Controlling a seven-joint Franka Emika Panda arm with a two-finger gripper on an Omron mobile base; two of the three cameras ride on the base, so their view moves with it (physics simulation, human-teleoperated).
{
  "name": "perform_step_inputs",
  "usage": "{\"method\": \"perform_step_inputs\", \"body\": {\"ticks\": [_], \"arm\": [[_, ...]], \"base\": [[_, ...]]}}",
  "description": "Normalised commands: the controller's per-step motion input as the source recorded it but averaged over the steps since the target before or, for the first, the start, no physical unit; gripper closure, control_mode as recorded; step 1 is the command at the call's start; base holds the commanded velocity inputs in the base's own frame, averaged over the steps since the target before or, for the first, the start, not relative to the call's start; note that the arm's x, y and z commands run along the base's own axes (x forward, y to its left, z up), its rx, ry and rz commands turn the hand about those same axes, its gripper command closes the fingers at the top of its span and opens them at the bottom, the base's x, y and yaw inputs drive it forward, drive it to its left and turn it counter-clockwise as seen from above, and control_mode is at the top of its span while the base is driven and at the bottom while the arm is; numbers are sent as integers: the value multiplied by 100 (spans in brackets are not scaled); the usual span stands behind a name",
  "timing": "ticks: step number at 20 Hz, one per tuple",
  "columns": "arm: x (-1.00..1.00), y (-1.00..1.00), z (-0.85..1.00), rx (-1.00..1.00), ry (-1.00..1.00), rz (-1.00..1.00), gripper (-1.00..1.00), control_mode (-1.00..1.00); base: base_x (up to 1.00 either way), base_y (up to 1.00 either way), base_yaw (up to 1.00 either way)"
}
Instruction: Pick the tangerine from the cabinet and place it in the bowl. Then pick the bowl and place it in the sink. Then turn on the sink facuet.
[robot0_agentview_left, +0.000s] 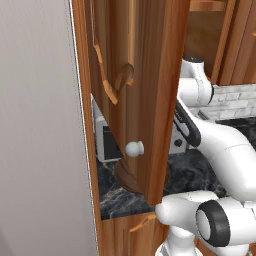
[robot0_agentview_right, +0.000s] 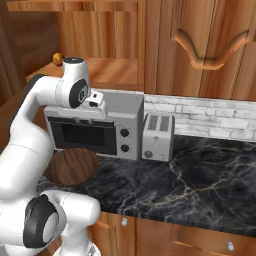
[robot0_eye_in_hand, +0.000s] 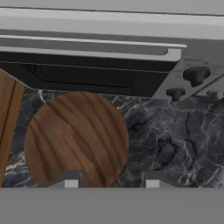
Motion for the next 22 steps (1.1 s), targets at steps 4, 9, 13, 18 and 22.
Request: {"method": "perform_step_inputs", "body": {"ticks": [4,9,13,18,22], "arm": [[-19,0,1,0,-13,0,-100,-100],[-39,0,33,0,-41,0,-100,-100],[-9,0,46,0,-34,0,-100,-100],[1,15,61,0,-10,0,-100,-100],[0,19,82,0,0,0,-100,-100]], "base": [[0,0,0],[0,0,0],[0,0,0],[0,0,0],[0,0,0]]}}
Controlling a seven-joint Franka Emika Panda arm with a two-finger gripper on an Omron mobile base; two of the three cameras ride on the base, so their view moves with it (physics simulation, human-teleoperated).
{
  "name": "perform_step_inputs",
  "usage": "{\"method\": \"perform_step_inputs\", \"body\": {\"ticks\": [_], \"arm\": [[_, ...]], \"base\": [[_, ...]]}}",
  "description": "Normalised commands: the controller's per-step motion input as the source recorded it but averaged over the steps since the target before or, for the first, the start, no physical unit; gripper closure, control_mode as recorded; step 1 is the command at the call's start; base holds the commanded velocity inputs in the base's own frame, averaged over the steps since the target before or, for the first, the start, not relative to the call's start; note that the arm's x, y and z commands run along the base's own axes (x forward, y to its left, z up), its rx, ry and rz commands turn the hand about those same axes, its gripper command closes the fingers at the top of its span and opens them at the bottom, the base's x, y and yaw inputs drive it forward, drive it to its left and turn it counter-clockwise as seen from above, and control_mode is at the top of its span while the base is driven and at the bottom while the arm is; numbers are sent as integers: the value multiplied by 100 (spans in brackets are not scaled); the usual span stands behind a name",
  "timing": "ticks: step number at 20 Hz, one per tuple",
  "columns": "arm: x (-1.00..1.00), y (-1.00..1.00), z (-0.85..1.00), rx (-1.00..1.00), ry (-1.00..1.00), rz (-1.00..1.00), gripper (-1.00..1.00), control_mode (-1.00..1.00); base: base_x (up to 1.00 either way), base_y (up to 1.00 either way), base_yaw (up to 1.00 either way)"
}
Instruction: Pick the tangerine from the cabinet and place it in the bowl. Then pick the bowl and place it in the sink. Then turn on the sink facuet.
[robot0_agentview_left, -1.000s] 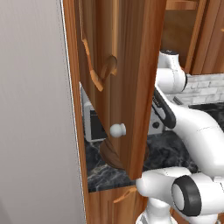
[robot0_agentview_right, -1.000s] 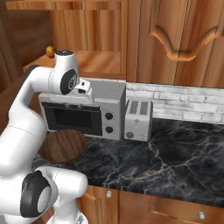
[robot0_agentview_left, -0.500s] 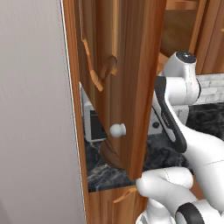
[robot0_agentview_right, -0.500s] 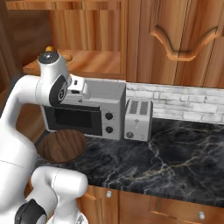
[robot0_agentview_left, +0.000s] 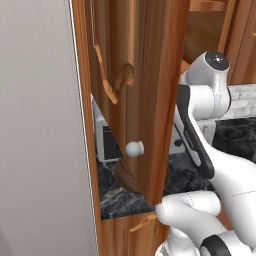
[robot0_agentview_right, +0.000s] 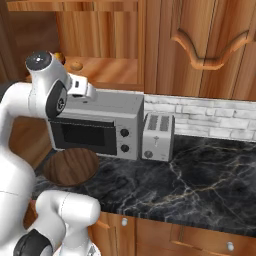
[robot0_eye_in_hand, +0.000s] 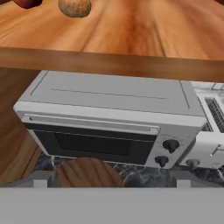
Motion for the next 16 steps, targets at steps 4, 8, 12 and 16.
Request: {"method": "perform_step_inputs", "body": {"ticks": [4,8,12,16], "arm": [[1,20,75,0,0,0,-100,-100],[25,37,11,0,0,0,-100,-100],[61,35,-3,0,0,3,-100,-100],[60,1,0,0,-5,10,-100,-100]], "base": [[0,0,0],[0,0,0],[0,0,0],[0,0,0]]}}
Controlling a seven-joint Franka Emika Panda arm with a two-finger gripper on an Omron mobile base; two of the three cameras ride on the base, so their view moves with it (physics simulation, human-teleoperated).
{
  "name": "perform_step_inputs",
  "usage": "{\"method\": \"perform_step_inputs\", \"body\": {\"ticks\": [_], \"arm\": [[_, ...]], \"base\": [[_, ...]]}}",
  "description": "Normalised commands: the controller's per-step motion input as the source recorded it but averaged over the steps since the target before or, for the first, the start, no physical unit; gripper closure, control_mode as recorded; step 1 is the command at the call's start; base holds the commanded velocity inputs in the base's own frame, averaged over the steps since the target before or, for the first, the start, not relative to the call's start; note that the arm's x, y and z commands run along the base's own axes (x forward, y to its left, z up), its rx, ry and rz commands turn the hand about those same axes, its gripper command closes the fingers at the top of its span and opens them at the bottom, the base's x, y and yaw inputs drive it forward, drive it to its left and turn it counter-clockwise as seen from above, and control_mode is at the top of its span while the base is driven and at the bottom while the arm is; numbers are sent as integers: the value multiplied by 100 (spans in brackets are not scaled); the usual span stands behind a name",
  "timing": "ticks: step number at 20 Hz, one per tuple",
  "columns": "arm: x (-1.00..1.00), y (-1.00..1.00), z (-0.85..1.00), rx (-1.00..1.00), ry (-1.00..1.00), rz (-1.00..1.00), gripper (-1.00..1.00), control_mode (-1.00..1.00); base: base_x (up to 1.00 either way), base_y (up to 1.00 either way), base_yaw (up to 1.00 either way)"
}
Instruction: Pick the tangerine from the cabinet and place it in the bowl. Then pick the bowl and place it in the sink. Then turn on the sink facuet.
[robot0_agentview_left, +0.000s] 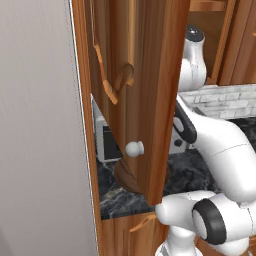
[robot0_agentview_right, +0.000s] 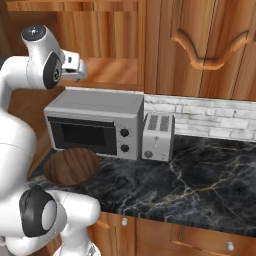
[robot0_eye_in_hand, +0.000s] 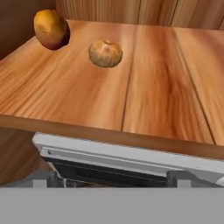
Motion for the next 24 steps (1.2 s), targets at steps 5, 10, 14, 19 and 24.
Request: {"method": "perform_step_inputs", "body": {"ticks": [5,10,14,19,24], "arm": [[64,0,0,0,-6,9,-100,-100],[67,15,0,0,-1,10,-100,-100],[78,17,0,0,0,10,-100,-100],[71,11,0,0,0,7,-100,-100],[65,10,-1,0,0,6,-100,-100]], "base": [[0,0,0],[0,0,0],[0,0,0],[0,0,0],[0,0,0]]}}
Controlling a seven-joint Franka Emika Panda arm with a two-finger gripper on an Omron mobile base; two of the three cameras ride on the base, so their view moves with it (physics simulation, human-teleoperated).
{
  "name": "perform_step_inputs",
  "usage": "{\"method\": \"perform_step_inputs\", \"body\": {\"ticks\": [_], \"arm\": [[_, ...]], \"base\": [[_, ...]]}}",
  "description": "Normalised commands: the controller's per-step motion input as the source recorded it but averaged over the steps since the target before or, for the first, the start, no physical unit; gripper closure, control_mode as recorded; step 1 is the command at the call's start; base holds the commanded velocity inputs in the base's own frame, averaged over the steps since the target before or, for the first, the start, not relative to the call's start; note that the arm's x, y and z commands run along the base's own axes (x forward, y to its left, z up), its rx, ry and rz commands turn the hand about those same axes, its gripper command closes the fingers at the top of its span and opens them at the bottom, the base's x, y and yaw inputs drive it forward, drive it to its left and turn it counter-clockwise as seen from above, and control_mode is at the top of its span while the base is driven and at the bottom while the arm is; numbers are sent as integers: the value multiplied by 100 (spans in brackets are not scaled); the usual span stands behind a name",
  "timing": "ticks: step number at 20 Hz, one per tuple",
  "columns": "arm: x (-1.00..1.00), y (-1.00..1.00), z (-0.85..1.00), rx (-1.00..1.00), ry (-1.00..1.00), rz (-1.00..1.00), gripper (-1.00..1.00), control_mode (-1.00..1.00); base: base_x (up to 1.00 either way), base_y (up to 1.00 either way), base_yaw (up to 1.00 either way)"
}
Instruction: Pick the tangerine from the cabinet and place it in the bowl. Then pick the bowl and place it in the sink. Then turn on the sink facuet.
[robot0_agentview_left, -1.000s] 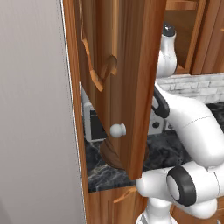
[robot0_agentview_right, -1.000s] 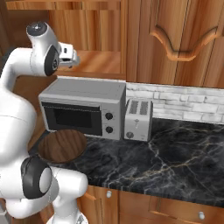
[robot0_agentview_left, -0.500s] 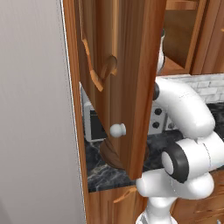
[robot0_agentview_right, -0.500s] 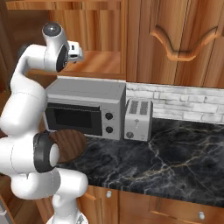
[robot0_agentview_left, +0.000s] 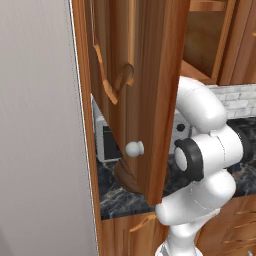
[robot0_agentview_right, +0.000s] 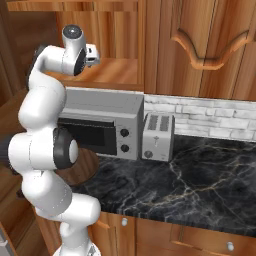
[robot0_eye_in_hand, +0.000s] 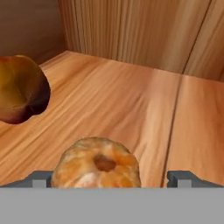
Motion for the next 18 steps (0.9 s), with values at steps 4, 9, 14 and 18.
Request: {"method": "perform_step_inputs", "body": {"ticks": [4,9,14,18], "arm": [[58,12,-3,0,0,6,-100,-100],[29,9,-1,0,0,7,100,-100],[-2,5,0,0,0,2,100,-100],[-27,0,-5,0,-4,0,100,-100]], "base": [[0,0,0],[0,0,0],[0,0,0],[0,0,0]]}}
